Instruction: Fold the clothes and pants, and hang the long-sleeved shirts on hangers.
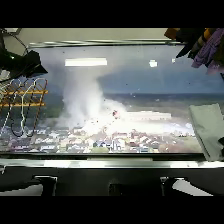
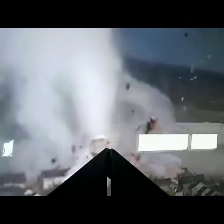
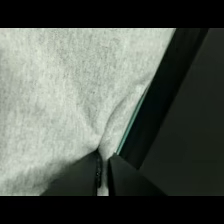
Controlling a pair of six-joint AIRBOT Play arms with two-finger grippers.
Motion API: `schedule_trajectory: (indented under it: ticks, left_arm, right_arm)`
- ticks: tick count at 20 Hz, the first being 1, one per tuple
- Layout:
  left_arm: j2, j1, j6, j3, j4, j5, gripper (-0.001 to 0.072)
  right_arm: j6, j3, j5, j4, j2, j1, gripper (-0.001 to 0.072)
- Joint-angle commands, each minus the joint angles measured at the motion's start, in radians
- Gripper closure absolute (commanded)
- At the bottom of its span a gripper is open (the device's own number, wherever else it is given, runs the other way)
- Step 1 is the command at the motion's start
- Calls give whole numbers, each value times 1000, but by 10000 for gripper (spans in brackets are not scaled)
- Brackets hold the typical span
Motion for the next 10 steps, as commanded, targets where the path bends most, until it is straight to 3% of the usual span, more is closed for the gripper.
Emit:
schedule_trajectory:
  ticks: [1,3,6,9,10]
  left_arm:
    - [0,0,0,0,0,0,691]
    - [0,0,0,0,0,0,691]
    - [-1,0,0,0,0,-1,691]
    - [-1,0,1,0,1,-1,691]
    - [-1,0,5,0,1,-1,691]
  right_arm:
    - [-1,-3,28,-62,1,-1,677]
    - [-1,-3,29,-70,1,-1,661]
    - [-3,-3,37,-69,1,-1,355]
    - [-61,-3,-15,-5,30,0,365]
    - [-90,0,-79,59,61,0,402]
